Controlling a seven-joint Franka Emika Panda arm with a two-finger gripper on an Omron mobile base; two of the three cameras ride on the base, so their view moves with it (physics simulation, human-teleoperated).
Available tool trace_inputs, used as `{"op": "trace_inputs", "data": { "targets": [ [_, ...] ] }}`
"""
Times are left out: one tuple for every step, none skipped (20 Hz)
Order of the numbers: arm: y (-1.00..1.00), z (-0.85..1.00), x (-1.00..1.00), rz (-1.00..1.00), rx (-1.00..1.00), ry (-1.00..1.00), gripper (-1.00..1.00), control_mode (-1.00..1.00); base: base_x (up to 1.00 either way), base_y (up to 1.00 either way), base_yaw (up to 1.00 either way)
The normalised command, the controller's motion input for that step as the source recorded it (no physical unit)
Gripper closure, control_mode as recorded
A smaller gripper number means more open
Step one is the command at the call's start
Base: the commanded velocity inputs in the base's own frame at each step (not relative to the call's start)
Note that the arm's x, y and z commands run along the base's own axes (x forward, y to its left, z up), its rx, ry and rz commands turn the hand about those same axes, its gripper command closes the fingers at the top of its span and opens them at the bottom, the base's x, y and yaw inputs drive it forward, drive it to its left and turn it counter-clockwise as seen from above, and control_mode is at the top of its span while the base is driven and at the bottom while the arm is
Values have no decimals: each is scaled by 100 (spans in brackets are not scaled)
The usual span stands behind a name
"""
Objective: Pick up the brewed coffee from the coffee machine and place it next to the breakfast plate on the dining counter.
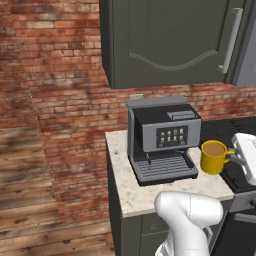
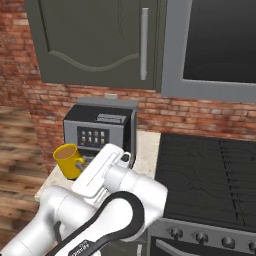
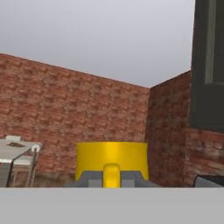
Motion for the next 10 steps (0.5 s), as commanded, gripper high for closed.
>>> {"op": "trace_inputs", "data": {
  "targets": [
    [15, 21, 0, 29, 0, 11, 100, -100, 0, 0, 0],
    [16, 20, 0, 29, 0, 10, 100, -100, 0, 0, 0],
    [11, 11, 0, 29, 0, 8, 100, -100, 0, 0, 0],
    [0, 1, 0, 26, 0, 8, 100, -100, 0, 0, 0],
    [0, 0, 0, 24, 0, 7, 100, -100, 0, 0, 0],
    [-3, 0, 0, 21, 0, 5, 100, -100, 0, 0, 0],
    [-15, 0, 4, 10, 1, 0, 100, -100, 0, 0, 0],
    [0, 0, 0, 0, 0, 0, 100, 100, 7, -8, 3],
    [0, 0, 0, 0, 0, 0, 100, 100, 1, 0, 4],
    [0, 0, 0, 0, 0, 0, 100, 100, 0, 0, 7]
  ]
}}
